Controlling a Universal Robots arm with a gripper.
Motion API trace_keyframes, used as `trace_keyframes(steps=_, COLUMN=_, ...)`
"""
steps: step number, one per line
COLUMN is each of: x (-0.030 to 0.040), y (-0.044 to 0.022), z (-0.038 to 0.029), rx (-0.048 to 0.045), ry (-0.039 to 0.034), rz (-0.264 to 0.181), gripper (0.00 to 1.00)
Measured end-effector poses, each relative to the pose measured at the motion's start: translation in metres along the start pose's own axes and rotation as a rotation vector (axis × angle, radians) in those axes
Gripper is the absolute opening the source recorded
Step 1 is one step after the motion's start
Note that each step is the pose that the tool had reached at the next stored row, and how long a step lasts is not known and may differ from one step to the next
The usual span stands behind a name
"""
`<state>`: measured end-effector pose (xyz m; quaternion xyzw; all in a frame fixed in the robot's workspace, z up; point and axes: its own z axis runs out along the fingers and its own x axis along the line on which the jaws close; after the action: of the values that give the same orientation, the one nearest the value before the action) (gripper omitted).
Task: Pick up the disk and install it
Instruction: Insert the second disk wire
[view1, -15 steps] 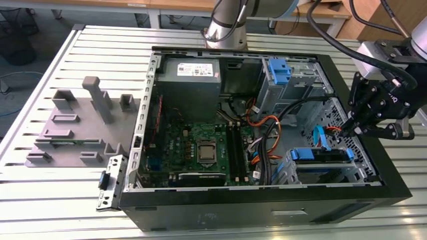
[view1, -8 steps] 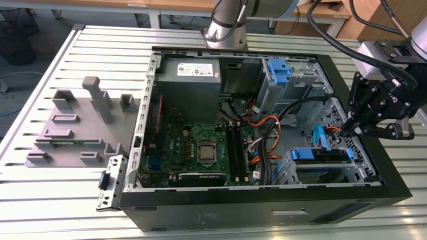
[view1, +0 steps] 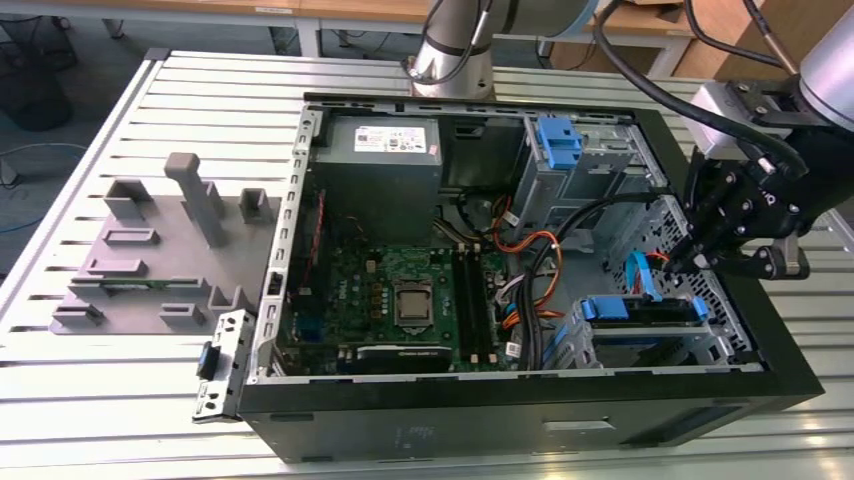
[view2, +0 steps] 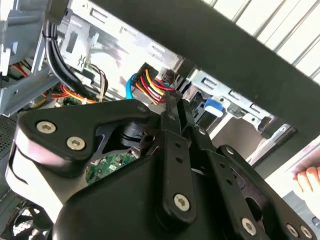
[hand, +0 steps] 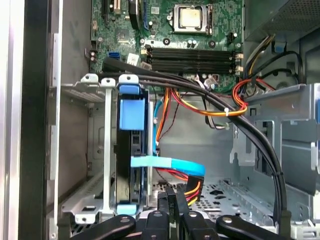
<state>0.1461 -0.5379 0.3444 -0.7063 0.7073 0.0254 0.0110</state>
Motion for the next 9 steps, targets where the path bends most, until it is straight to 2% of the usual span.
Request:
trace_keyframes(steps=3, x=0.002, y=0.0021, z=0.0, rx=0.0002, ry=-0.0001, rz=0.0, gripper=0.17)
trace_keyframes(steps=9, x=0.012, y=0.0034, z=0.0009, rx=0.0011, ry=-0.0001, rz=0.0, gripper=0.17)
